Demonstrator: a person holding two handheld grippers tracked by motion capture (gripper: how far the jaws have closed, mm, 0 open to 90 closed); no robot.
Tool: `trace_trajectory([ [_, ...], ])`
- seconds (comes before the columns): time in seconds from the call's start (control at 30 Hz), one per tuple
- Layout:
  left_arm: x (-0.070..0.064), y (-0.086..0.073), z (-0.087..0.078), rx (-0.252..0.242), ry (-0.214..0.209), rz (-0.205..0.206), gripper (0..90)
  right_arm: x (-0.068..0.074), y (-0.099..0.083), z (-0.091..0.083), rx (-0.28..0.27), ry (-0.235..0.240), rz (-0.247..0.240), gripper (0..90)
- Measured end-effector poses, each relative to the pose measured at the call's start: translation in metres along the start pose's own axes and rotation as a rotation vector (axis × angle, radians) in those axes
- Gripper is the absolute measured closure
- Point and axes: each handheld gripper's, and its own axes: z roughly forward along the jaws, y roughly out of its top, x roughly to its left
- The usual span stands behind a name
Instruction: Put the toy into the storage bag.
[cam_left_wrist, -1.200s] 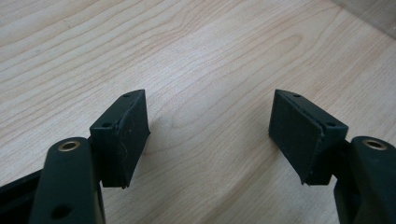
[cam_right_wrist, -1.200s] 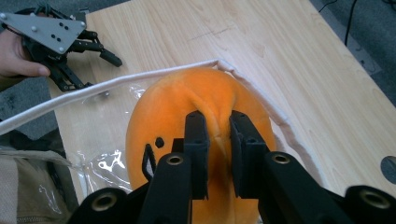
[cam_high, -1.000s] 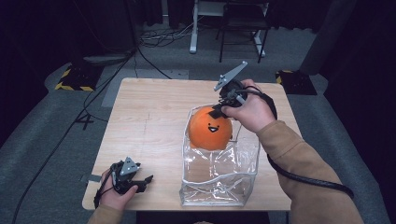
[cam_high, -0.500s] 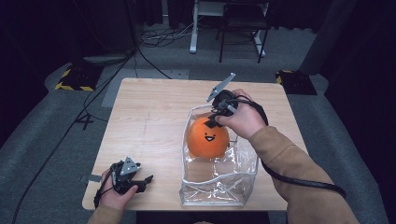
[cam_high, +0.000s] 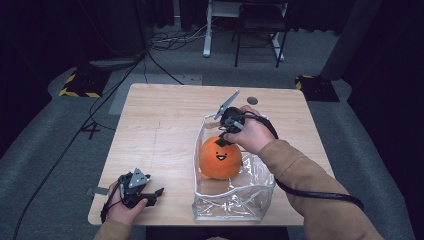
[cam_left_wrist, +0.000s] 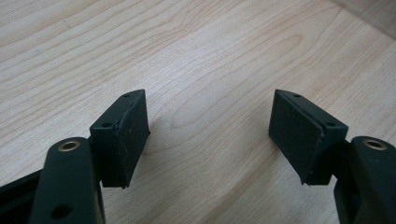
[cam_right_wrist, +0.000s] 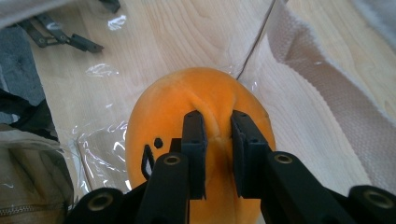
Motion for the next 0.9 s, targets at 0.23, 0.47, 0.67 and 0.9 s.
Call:
trace_trajectory([
  [0.23,0.000,0.000,0.000,0.000,0.000,0.000,29.1,0.002,0.000,0.012,0.037,0.003,-0.006,75.2],
  [0.47,0.000,0.000,0.000,0.000,0.000,-0.001,29.1,0.001,-0.001,0.019,0.056,0.003,-0.001,74.3],
  [0.67,0.000,0.000,0.000,0.000,0.000,0.000,29.1,0.001,-0.004,0.027,0.089,0.012,0.004,73.4],
  [0.9,0.000,0.000,0.000,0.000,0.000,0.000,29.1,-0.001,-0.005,0.030,0.098,0.015,0.009,72.8],
])
